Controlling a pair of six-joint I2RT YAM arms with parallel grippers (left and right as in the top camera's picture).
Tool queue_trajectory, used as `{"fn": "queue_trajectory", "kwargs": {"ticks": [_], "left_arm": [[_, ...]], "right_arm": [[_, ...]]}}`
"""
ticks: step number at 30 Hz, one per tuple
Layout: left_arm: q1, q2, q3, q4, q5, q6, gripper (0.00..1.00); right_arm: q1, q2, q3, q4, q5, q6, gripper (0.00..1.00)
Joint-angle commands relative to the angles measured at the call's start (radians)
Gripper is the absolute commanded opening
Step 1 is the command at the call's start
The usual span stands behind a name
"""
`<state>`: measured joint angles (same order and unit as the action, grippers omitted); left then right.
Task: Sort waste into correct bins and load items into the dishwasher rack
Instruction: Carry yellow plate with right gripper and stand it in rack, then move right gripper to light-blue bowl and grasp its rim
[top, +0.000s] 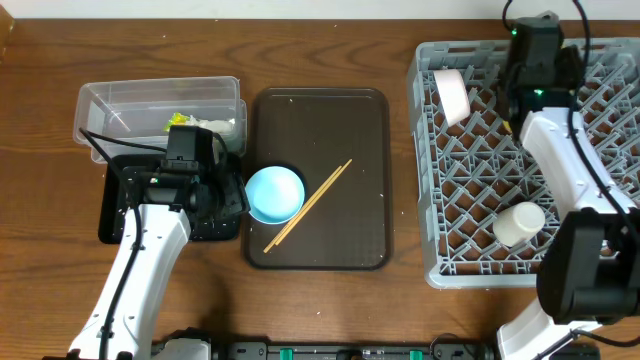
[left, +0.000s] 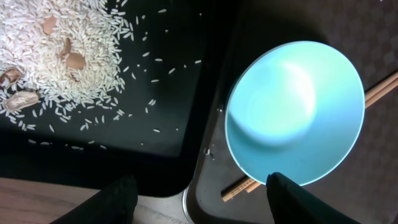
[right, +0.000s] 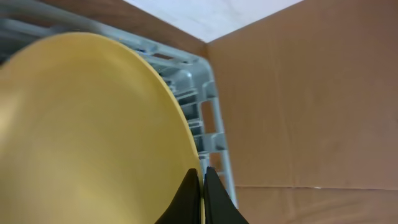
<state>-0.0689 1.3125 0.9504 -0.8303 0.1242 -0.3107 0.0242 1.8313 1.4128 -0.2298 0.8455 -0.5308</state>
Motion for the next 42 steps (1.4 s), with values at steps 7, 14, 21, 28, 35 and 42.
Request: {"fn": "queue_trajectory", "kwargs": {"ticks": [7, 14, 21, 28, 35, 42], "left_arm": [[0.001, -0.011, 0.011, -0.003, -0.002, -0.003, 0.70], [0.001, -0.011, 0.011, -0.003, -0.002, -0.002, 0.70], [0.001, -0.011, 0.011, -0.003, -0.002, -0.002, 0.70], [0.001, -0.011, 0.011, -0.003, -0.002, -0.002, 0.69], [0.011, -0.011, 0.011, -0.024, -0.095, -0.079, 0.69], [0.140, -0.011, 0.011, -0.088, -0.136, -0.152, 0.70]], "right_arm": [[0.092, 0.000, 0.012, -0.019, 0.014, 0.188, 0.04], [0.098, -0.054, 0.012, -0.051, 0.010, 0.248, 0.54], [0.128, -0.199, 0.012, -0.148, -0.309, 0.271, 0.59], [0.226, -0.241, 0.012, -0.323, -0.906, 0.488, 0.50], [0.386, -0.140, 0.012, -0.377, -1.007, 0.629, 0.54], [0.558, 0.008, 0.012, -0.359, -1.012, 0.675, 0.54]]}}
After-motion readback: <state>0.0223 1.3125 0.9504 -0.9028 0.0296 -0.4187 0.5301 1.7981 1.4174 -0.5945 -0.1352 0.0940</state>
